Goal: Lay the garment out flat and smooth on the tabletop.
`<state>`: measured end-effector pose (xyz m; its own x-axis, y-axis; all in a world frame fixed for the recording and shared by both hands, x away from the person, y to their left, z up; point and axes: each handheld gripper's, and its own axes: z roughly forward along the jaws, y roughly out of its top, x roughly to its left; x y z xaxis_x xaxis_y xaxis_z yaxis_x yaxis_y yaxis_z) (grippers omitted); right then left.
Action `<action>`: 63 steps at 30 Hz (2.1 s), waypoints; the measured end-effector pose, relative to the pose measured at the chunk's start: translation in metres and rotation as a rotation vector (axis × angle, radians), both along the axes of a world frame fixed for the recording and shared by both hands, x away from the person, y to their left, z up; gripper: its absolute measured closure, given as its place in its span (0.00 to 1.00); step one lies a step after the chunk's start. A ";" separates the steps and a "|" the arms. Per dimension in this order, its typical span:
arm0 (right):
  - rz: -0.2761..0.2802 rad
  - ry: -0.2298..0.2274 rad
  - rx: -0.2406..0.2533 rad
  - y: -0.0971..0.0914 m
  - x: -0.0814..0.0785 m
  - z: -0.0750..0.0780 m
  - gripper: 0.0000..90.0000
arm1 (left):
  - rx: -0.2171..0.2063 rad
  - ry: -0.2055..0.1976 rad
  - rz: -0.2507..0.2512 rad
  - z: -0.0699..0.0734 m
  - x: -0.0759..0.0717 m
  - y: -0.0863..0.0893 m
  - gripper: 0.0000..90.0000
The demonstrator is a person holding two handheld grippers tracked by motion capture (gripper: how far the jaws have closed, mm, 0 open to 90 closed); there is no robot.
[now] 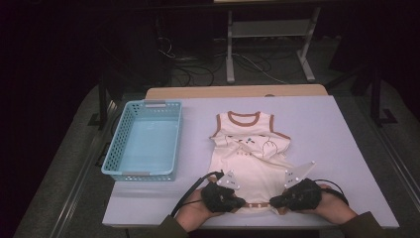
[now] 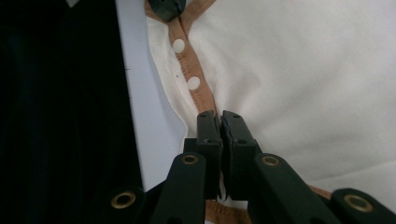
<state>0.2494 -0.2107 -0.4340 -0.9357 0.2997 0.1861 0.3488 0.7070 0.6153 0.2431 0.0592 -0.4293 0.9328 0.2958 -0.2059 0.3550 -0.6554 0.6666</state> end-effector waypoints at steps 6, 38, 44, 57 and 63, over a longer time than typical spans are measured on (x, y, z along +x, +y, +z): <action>0.040 0.011 0.003 0.002 -0.012 0.000 0.95 | -0.005 0.019 -0.012 0.000 -0.017 0.005 0.99; -0.293 -0.006 0.102 -0.037 0.025 0.019 0.55 | -0.075 -0.072 0.126 0.011 0.011 0.033 0.44; -0.416 -0.036 0.106 -0.048 0.059 0.025 0.60 | -0.081 -0.072 0.181 0.006 0.027 0.041 0.34; -0.600 -0.066 0.031 -0.059 0.114 0.018 0.67 | -0.064 -0.091 0.219 -0.004 0.031 0.040 0.16; -0.665 -0.057 -0.005 -0.063 0.137 0.007 0.72 | -0.073 -0.093 0.234 -0.004 0.031 0.041 0.14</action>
<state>0.3867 -0.2736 -0.4265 -0.5599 0.8169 0.1384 0.6783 0.3559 0.6429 0.2743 0.1001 -0.4331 0.8566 0.4932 -0.1515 0.4266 -0.5118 0.7457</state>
